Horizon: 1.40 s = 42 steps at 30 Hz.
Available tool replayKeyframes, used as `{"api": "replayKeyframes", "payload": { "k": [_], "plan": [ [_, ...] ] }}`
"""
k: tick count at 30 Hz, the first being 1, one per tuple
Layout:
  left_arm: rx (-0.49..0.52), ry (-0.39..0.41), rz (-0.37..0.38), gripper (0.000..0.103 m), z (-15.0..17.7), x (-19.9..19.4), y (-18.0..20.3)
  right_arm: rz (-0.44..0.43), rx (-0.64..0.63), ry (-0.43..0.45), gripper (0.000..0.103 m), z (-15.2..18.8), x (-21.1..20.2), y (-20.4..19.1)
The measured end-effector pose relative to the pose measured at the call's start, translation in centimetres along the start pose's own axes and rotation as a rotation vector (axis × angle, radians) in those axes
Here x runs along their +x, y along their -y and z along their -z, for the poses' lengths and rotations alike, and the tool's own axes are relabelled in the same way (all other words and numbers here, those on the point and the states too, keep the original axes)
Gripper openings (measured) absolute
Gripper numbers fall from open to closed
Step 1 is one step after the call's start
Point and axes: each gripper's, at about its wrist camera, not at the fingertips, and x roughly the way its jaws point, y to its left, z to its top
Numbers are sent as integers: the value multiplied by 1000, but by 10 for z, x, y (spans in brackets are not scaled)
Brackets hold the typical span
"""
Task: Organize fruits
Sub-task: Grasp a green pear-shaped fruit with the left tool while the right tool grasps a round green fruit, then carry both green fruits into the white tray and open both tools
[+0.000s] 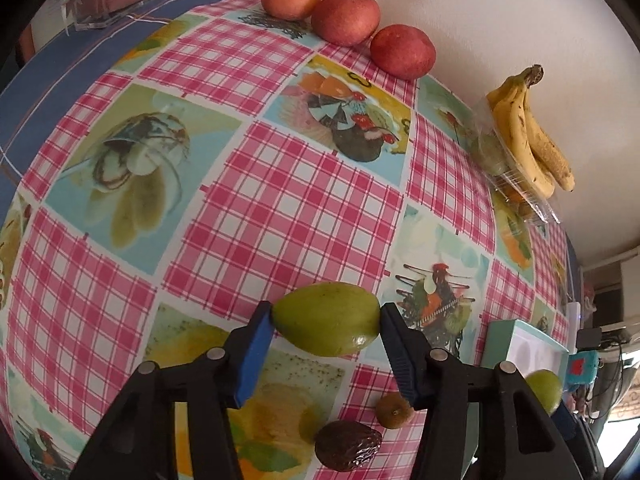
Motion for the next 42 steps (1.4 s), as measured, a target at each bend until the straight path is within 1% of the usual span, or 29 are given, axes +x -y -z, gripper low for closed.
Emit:
{"api": "replayKeyframes", "payload": {
  "k": [5,12,21,26,32,37,40,42],
  "plan": [
    [5,36,6,57,1,-18,1,-3,41,29,52,2,-17,12],
    [62,108,23,57,10,-49,23,12,125,48,52,3,-32,38],
    [144,117,52,57,32,-61,62,79,257,42,52,9,-45,91],
    [209,108,85,57,46,-66,89,118,342,42,52,16,-54,126],
    [327,83,107,57,67,-63,133,167,427,44,52,26,-65,164],
    [415,35,136,57,89,-54,169,206,472,52,52,32,-75,188],
    [466,0,142,57,105,-45,186,262,479,48,52,36,-80,199],
    [499,-20,139,57,115,-39,197,281,492,44,52,39,-82,207]
  ]
}}
